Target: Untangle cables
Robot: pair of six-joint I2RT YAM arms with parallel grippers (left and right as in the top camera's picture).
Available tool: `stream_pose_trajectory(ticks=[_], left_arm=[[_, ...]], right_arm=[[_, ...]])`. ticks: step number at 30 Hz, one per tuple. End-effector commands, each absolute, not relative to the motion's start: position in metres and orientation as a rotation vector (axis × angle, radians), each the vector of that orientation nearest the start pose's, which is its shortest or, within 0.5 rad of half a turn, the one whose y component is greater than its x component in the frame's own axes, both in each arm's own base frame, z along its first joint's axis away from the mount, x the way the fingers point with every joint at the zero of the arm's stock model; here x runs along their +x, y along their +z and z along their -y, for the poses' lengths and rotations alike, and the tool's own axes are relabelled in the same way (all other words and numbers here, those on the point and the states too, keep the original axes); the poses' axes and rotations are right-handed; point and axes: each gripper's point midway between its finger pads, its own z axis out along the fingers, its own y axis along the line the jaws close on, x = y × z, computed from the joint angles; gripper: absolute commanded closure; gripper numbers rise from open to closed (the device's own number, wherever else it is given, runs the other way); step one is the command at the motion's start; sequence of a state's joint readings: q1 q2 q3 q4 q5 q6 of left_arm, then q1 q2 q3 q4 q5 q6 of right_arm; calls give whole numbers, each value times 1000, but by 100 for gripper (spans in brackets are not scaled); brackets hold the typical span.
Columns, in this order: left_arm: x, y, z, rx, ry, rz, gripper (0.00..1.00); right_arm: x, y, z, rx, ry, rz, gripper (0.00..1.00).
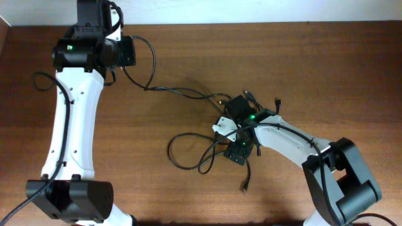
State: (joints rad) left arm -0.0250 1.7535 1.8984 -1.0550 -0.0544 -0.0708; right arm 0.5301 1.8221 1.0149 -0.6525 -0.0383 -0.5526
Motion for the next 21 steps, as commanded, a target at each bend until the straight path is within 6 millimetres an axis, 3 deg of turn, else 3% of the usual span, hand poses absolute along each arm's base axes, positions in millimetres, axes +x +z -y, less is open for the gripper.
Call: stream_pose_trajectory(ticks=[1, 4, 10, 13, 16, 18, 21], left_arm=[[451, 290, 2, -65, 14, -2439, 100], [451, 290, 2, -65, 14, -2439, 100], [451, 290, 2, -65, 14, -2440, 100], [451, 290, 2, -64, 15, -2440, 100], [451, 289, 2, -65, 15, -2442, 100], [451, 288, 2, -64, 15, -2442, 100], [451, 288, 2, -64, 15, -2443, 100]], right_arm=[[249, -59, -101, -1691, -329, -2771, 1], [237, -63, -127, -1680, -55, -2783, 1], [269, -64, -158, -1605, 31, -2620, 1], [253, -64, -154, -1964, 82, -2436, 2], [224, -62, -132, -2419, 113, -2198, 1], [223, -61, -121, -2509, 50, -2160, 1], [222, -61, -123, -2501, 65, -2164, 1]])
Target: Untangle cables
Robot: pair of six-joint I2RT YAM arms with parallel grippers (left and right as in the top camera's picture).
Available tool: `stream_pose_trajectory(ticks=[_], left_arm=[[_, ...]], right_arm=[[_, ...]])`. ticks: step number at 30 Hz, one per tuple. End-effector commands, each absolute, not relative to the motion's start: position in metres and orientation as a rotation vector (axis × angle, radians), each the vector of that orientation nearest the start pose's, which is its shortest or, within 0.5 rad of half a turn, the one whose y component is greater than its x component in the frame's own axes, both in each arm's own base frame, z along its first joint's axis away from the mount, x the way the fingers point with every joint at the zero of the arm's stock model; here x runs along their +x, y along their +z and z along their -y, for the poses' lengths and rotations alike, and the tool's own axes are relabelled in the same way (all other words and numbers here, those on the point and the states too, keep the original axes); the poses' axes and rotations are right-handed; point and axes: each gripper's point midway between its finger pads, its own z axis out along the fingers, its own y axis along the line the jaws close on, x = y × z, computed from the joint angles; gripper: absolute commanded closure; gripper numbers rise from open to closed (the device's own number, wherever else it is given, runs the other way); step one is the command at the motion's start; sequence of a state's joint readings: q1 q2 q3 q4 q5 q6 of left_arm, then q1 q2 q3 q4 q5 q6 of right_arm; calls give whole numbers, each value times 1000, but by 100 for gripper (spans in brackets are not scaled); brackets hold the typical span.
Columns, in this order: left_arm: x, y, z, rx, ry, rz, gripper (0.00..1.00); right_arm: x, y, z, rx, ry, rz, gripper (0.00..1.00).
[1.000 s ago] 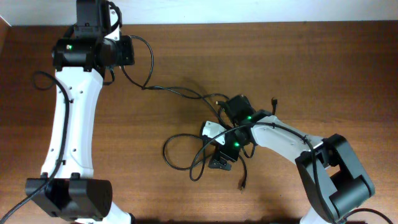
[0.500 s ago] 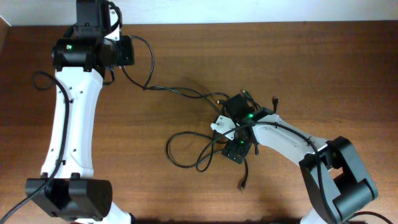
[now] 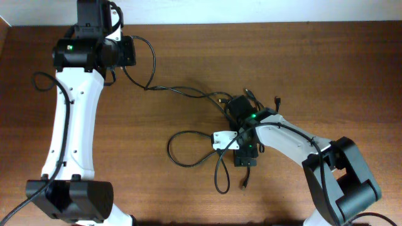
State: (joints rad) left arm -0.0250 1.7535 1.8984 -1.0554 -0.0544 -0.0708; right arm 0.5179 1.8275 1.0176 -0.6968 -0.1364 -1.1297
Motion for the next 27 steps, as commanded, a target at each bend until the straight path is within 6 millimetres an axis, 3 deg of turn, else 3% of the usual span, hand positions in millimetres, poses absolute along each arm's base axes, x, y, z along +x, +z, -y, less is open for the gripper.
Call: stream_pose_trajectory(ticks=[1, 9, 17, 21, 27], left_arm=[[451, 288, 2, -65, 14, -2443, 100], [451, 287, 2, -65, 14, -2447, 100], [450, 286, 2, -65, 15, -2453, 100], [450, 286, 2, -65, 14, -2453, 100], [450, 286, 5, -48, -6, -2453, 100]], right_arm=[[222, -61, -123, -2469, 60, -2199, 1], [230, -63, -151, -2436, 17, -2112, 1], [241, -64, -150, -2343, -65, -2181, 1], [238, -63, -147, -2213, -79, -2330, 1], [242, -64, -149, -2199, -83, -2322, 1]])
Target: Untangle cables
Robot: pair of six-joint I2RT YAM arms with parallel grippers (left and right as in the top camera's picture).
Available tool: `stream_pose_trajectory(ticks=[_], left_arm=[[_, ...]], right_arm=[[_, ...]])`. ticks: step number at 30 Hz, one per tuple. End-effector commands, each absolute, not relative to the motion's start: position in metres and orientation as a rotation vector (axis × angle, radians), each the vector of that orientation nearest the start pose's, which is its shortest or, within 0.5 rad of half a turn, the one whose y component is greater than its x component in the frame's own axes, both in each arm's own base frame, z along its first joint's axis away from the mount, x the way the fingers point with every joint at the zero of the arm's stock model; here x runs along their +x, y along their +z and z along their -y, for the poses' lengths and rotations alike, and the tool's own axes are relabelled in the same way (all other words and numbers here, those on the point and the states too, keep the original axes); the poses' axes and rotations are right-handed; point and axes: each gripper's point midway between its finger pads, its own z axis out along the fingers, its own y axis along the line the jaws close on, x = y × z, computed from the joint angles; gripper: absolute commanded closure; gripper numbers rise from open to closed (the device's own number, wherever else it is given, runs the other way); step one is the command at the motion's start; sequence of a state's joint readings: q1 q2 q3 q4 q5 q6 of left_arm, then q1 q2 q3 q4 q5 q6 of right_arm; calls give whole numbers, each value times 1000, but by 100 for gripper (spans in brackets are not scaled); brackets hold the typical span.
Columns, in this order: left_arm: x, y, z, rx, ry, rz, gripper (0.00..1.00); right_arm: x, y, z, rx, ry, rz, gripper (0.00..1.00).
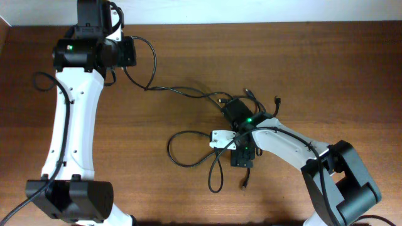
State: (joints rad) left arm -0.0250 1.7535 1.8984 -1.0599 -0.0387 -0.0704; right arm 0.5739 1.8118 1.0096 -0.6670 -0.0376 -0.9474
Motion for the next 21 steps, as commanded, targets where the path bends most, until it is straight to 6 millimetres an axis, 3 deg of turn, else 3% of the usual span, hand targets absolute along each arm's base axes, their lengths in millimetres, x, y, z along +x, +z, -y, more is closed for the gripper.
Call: stream_pose_trajectory(ticks=[1, 9, 11, 21], left_arm=[[450, 286, 5, -48, -6, -2453, 100], [450, 286, 5, -25, 3, -2453, 100], [450, 286, 5, -24, 3, -2453, 100], [450, 286, 5, -24, 3, -2454, 100]], right_arm=[[243, -64, -150, -2192, -83, -2316, 1], [255, -64, -168, -2131, -27, -2256, 0], [253, -64, -167, -2136, -24, -2261, 8], [228, -70, -170, -2158, 141, -2286, 6]])
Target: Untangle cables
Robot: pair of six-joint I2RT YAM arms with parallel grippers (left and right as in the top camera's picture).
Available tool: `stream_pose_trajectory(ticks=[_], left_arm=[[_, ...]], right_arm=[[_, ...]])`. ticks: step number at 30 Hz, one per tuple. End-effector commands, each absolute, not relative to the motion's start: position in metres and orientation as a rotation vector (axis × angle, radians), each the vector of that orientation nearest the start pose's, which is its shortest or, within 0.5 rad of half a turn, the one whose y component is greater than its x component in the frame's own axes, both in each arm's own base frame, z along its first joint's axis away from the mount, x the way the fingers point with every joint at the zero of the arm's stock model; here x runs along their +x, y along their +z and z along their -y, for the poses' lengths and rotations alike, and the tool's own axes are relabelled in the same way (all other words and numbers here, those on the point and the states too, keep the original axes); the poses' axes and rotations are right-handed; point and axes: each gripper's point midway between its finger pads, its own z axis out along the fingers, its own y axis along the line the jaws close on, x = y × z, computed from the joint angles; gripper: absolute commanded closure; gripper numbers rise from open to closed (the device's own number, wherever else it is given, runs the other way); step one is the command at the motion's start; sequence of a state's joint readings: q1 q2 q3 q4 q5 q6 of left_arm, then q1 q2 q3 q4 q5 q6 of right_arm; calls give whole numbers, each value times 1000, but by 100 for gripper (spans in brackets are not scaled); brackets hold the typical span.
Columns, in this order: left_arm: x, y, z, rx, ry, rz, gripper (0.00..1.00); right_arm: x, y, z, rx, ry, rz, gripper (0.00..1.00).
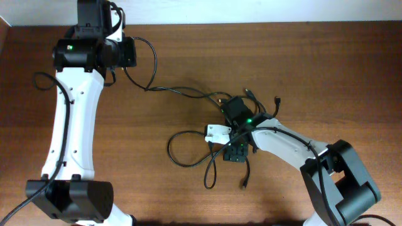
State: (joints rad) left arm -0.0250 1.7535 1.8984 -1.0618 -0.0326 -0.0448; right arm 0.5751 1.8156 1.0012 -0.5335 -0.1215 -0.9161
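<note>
Black cables (182,93) lie tangled across the middle of the table. One strand runs up left to my left gripper (130,51), which looks shut on it at the far left. My right gripper (218,132), with a white piece at its tip, sits in the knot of the tangle and seems shut on a strand. A round loop (182,149) lies left of it, and a narrow loop (209,176) hangs toward the front. Loose plug ends show at the front (244,185) and behind the right wrist (277,100).
The brown wooden table (326,63) stretches to the right and back. My left arm's white link (69,125) runs along the left side. The right arm's base (342,182) stands at the front right.
My right gripper has shifted a little back and left. The narrow loop under it has moved left with it. The left arm has not moved.
My right gripper was first over the knot, with loops bunched to its left. Then it stood nearer the front, with a long narrow loop drawn out below it. It then moved left and back, with the loop following. The left gripper held still throughout.
</note>
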Motion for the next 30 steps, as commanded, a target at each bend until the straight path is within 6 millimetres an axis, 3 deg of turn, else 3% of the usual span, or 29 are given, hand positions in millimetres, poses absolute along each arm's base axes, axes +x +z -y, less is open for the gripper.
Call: stream_pose_trajectory(ticks=[1, 3, 4, 6, 13, 17, 19, 20, 21, 26, 29, 30], left_arm=[[450, 286, 5, -24, 3, -2454, 100], [450, 286, 5, -24, 3, -2454, 100], [450, 286, 5, -24, 3, -2454, 100], [450, 286, 5, -24, 3, -2454, 100], [450, 286, 5, -21, 5, -2454, 100], [449, 286, 5, -21, 5, -2456, 100], [449, 286, 5, -21, 5, -2456, 100], [449, 286, 5, -21, 5, -2456, 100], [449, 286, 5, -21, 5, -2456, 100], [449, 286, 5, -21, 5, -2457, 100], [449, 286, 5, -21, 5, -2456, 100], [449, 286, 5, -21, 5, -2456, 100]], right_arm=[[221, -72, -168, -2166, 163, -2295, 6], [221, -74, -169, -2160, 172, -2290, 4], [221, -74, -169, -2160, 171, -2289, 37], [220, -74, -169, -2161, 172, -2290, 45], [220, -73, -173, -2152, 204, -2280, 44], [216, -84, -172, -2165, 219, -2298, 44], [215, -86, -171, -2170, 221, -2304, 58], [215, -86, -171, -2170, 220, -2305, 90], [215, -86, -171, -2170, 221, -2304, 94], [222, -87, -173, -2066, 195, -2372, 96], [231, -74, -204, -1915, 368, -2365, 96], [244, -64, -214, -1867, 366, -2352, 96]])
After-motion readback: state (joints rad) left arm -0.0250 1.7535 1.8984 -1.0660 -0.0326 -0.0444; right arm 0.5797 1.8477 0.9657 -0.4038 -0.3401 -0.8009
